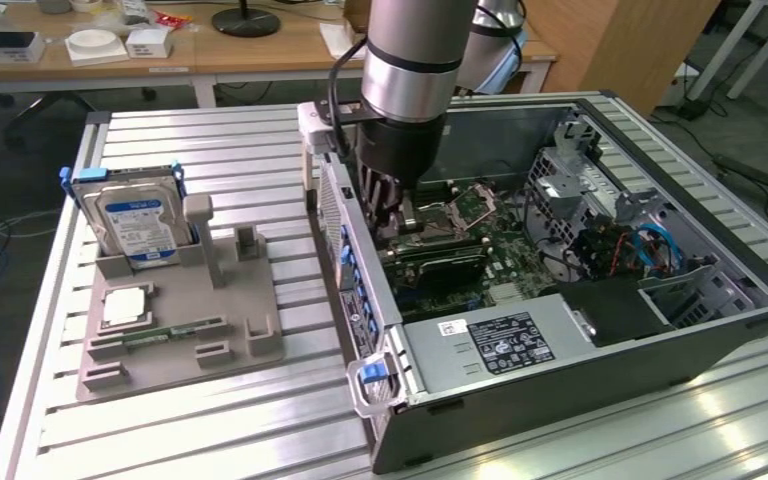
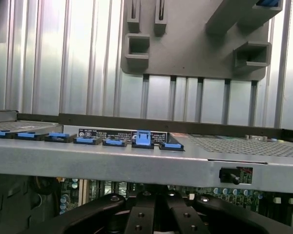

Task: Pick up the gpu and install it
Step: 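Press down on the gpu until it lock into place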

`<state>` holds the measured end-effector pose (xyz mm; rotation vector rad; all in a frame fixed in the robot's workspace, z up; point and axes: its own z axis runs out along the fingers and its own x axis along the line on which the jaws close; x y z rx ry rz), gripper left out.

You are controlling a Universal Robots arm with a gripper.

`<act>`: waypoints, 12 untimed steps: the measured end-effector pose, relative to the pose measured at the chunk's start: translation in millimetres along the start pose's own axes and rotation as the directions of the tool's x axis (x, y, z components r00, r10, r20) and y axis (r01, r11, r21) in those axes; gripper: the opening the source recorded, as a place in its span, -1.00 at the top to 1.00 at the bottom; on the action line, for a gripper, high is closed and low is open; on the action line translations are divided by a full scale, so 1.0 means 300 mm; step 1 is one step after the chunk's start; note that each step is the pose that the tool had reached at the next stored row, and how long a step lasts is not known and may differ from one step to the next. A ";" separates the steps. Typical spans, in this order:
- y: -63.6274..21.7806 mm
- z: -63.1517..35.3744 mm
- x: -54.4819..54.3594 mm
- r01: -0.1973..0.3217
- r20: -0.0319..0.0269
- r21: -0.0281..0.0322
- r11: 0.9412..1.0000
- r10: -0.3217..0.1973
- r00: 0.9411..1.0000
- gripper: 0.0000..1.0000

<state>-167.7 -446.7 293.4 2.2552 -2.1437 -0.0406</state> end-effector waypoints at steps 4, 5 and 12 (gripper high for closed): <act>0.000 0.002 0.001 0.000 0.000 0.000 1.000 0.000 1.000 0.80; 0.000 0.003 0.001 0.000 0.000 0.000 1.000 0.000 1.000 0.80; -0.001 0.023 0.000 0.000 0.000 0.000 1.000 0.000 1.000 0.80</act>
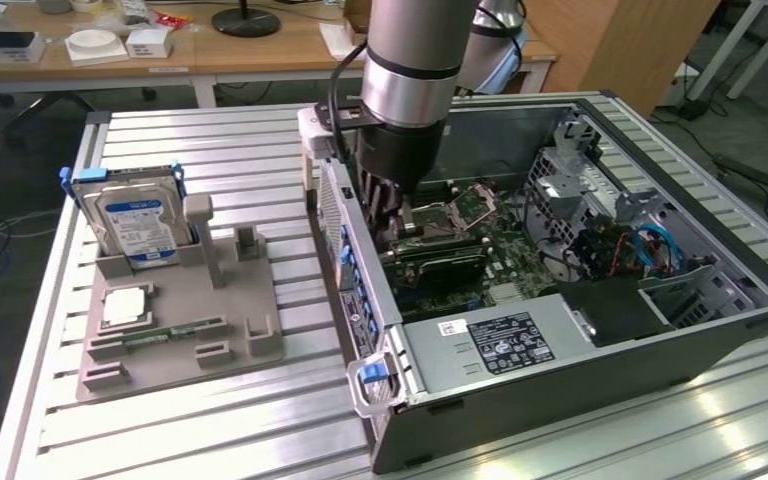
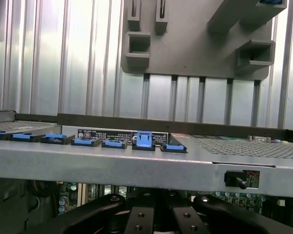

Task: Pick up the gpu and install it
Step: 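Press down on the gpu until it lock into place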

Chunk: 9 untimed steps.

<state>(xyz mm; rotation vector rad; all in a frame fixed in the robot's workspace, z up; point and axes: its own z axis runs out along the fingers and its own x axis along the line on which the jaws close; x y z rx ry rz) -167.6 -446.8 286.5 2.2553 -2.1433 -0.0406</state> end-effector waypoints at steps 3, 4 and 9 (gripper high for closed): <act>-0.016 0.002 0.002 0.000 0.000 -0.002 1.000 0.000 1.000 0.80; -0.025 0.002 0.003 0.000 0.000 -0.003 1.000 0.000 1.000 0.80; -0.046 0.002 0.014 0.000 0.000 -0.007 1.000 0.000 1.000 0.80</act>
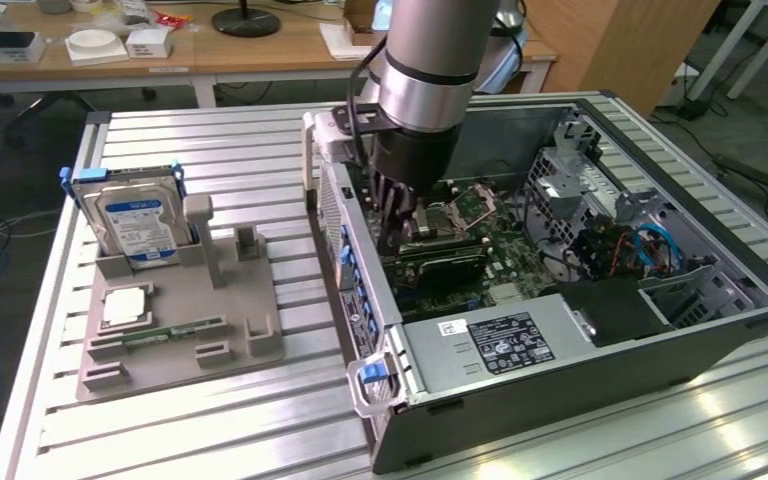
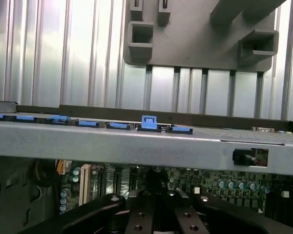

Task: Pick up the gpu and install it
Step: 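Press down on the gpu until it lock into place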

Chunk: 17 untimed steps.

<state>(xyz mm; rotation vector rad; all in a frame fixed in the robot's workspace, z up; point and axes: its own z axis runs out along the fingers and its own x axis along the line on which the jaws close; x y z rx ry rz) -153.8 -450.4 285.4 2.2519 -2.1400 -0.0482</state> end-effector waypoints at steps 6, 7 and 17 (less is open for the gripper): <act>-0.001 0.030 0.045 0.000 0.000 -0.001 1.000 0.000 1.000 0.80; 0.000 0.027 0.045 0.000 0.000 -0.001 1.000 0.000 1.000 0.80; 0.001 -0.002 0.041 0.000 0.000 -0.002 1.000 0.000 1.000 0.80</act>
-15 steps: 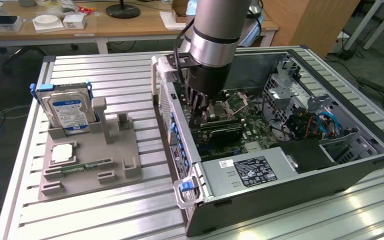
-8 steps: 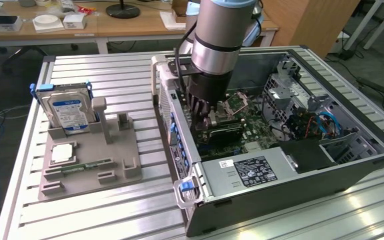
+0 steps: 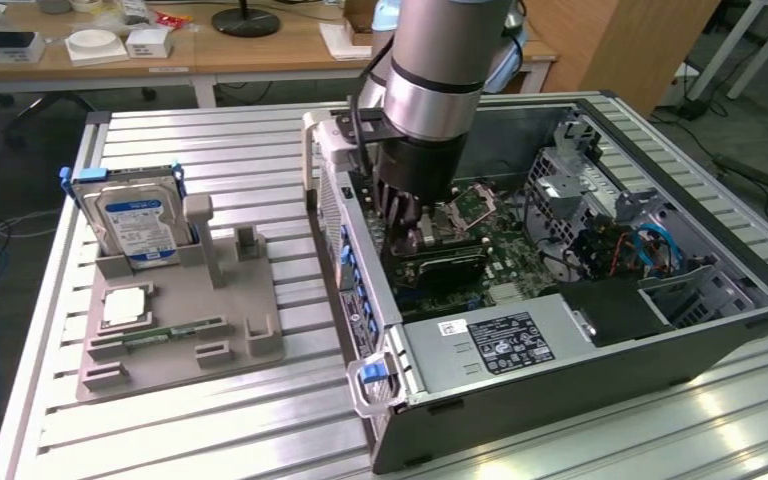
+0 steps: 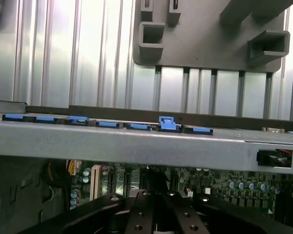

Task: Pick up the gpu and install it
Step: 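Press down on the gpu until it lock into place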

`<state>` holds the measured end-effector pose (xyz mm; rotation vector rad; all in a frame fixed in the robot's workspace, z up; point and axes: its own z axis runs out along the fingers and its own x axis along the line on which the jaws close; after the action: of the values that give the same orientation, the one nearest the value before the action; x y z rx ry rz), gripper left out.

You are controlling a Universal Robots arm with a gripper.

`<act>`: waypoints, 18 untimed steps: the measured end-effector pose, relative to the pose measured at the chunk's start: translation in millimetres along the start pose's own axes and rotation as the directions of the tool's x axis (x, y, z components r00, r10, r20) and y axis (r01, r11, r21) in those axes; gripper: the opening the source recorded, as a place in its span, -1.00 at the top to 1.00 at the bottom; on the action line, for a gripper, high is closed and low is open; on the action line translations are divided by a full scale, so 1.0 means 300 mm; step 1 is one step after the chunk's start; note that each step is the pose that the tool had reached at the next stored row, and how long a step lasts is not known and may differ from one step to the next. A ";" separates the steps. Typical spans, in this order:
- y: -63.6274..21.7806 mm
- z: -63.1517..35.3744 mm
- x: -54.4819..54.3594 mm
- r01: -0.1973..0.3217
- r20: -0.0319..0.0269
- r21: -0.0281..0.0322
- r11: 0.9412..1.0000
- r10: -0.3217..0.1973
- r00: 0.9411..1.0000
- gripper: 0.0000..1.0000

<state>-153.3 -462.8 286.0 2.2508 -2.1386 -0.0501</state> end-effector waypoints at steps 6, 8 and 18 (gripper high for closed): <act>0.004 -0.049 -0.007 0.000 -0.001 0.000 1.000 0.000 1.000 0.80; 0.012 -0.055 -0.008 0.000 0.000 0.000 1.000 0.000 1.000 0.80; 0.042 -0.051 -0.013 0.001 0.000 0.000 1.000 -0.001 1.000 0.80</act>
<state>-165.3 -459.3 301.9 2.2521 -2.1369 -0.0495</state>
